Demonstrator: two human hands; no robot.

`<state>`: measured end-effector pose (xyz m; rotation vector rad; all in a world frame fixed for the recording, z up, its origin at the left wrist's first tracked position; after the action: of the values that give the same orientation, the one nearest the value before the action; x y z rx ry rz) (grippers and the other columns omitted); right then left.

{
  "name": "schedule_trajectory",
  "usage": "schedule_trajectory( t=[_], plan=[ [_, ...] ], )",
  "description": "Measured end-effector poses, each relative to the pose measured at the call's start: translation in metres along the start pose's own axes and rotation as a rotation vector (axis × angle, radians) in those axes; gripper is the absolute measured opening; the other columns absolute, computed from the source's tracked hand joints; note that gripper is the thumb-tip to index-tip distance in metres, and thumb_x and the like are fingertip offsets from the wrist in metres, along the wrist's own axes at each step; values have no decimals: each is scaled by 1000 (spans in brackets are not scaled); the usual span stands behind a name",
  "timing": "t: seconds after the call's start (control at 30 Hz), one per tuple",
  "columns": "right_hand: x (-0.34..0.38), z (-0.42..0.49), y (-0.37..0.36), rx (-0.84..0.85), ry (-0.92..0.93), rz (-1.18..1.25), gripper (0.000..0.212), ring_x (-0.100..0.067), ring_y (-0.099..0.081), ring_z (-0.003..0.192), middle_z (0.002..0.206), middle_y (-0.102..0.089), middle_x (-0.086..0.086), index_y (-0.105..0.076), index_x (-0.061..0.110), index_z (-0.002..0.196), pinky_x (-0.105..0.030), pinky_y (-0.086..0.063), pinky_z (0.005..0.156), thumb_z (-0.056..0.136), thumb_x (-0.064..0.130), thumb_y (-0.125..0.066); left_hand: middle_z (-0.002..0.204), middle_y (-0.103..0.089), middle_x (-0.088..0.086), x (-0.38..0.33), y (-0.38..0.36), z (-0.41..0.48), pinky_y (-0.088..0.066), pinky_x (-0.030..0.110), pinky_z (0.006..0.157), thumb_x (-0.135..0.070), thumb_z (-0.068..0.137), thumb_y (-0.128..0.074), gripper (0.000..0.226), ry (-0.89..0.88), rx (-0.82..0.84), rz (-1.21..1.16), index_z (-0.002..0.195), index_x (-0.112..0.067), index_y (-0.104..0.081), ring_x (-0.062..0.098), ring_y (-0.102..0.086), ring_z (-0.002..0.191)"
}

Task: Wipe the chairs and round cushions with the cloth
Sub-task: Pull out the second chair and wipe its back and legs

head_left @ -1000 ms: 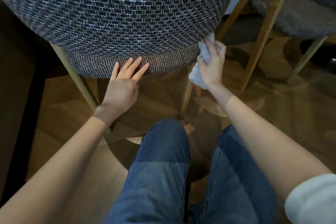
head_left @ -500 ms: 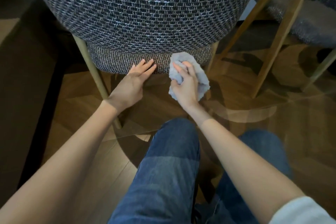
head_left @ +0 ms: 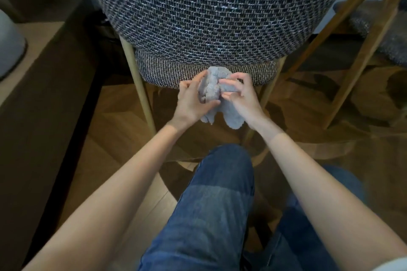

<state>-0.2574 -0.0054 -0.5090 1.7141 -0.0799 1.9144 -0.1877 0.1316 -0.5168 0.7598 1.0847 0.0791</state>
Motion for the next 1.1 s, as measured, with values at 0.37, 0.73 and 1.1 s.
schedule_trajectory(
  t=[0.37,0.73,1.1],
  plan=[
    [-2,3,2,-221,190,-537,47,-6,-50,75,115,-51,-1,-66,21,118,-29,-52,87,77,-2,-74,102,-46,2,4,3,8,-37,21,80,-16,88,-61,46,-66,-186,155,134,-20,-55,18,-52,89],
    [39,16,-96,-81,376,-523,42,-21,-61,92,111,-56,-4,-67,12,122,-34,-54,87,81,3,-71,100,-53,1,63,83,-8,-35,17,71,-14,88,-62,28,-62,-431,207,115,-12,-66,8,-47,83],
    [49,24,-161,194,621,-799,55,-25,-37,135,147,-45,-2,-46,7,141,-41,-30,114,88,-5,-54,91,-64,13,116,140,17,-46,19,78,-14,83,-57,45,193,-495,32,128,-8,-59,16,-58,87]
  ],
)
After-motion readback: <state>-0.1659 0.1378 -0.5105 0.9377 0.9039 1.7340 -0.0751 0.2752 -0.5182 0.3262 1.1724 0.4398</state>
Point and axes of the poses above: each hand's wrist, its own z-axis towards the middle knuckle, its own y-axis out of the back of the hand, x = y × z, the point moved 4 cm from there along z, towards the middle knuckle
